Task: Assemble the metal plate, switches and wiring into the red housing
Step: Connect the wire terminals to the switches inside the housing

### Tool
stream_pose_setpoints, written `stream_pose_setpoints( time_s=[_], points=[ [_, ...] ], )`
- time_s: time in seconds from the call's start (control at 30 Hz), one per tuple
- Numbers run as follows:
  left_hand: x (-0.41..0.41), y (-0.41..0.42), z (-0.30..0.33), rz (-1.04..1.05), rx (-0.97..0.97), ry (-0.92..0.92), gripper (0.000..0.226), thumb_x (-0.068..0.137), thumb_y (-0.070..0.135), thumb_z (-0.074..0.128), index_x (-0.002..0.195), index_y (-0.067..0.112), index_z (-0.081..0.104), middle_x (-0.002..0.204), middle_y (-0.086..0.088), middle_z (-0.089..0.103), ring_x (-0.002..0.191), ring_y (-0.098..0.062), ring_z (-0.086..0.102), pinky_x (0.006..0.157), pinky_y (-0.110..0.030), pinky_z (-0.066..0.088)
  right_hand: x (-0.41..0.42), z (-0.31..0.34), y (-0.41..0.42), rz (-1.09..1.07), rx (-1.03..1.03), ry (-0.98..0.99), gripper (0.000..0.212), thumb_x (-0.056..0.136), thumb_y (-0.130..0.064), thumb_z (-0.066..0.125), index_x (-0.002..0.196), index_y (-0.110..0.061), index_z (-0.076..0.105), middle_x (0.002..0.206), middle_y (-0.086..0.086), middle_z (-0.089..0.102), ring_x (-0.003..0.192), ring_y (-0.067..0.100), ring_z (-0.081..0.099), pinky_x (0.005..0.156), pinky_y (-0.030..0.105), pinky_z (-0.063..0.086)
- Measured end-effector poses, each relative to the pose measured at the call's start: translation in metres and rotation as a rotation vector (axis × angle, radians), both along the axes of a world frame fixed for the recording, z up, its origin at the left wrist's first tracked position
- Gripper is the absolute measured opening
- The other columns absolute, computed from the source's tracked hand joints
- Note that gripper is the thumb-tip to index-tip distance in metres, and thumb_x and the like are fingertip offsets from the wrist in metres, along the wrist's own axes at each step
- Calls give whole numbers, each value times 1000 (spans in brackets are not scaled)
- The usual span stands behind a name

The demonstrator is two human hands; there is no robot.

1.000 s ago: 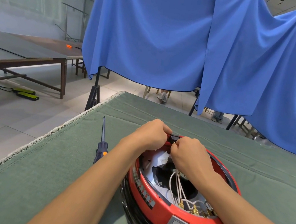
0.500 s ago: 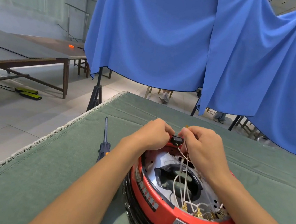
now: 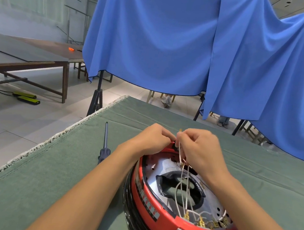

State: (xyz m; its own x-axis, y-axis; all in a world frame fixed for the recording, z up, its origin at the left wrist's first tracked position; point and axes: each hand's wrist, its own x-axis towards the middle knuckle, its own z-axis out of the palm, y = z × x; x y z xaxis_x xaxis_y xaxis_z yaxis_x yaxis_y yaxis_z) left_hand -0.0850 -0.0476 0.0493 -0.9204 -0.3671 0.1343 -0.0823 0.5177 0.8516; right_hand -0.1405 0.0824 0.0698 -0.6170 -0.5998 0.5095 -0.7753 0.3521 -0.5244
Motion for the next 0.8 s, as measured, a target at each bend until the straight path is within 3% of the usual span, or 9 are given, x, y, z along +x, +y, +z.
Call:
stream_pose_setpoints(
  time_s=[0.13, 0.2, 0.3, 0.6, 0.8],
  points=[
    [-1, -1, -3, 1, 59, 8, 23, 86, 8, 57, 95, 16, 76, 93, -7, 74, 86, -17, 66, 82, -30, 53, -8, -12, 2, -79, 248, 92, 37, 88, -27, 51, 52, -18, 48, 54, -1, 53, 62, 22, 51, 51, 31, 35],
    [-4, -2, -5, 16, 66, 25, 19, 86, 10, 60, 95, 14, 76, 93, -4, 73, 88, -16, 66, 82, -28, 53, -12, -15, 4, -106, 372, 135, 37, 89, -29, 48, 53, -19, 45, 56, -4, 51, 61, 19, 50, 48, 28, 29],
    [-8, -3, -9, 34, 72, 29, 17, 88, 13, 61, 97, 15, 75, 90, -1, 71, 85, -13, 64, 78, -24, 50, -14, -22, 6, -113, 511, 124, 34, 89, -28, 45, 57, -18, 48, 59, -3, 52, 64, 20, 52, 48, 29, 31],
    [-9, -2, -10, 60, 73, 47, 17, 88, 12, 61, 95, 16, 75, 82, 2, 68, 77, -9, 60, 69, -17, 47, -11, -25, 5, -179, 551, 163, 27, 92, -26, 42, 73, -14, 58, 72, 2, 55, 74, 26, 55, 56, 31, 32],
    [-10, -2, -10, 71, 68, 46, 18, 88, 12, 60, 94, 18, 76, 81, 4, 68, 74, -7, 60, 66, -15, 47, -10, -27, 2, -209, 548, 216, 29, 95, -27, 41, 78, -12, 60, 74, 4, 57, 70, 24, 54, 52, 31, 31]
  ],
)
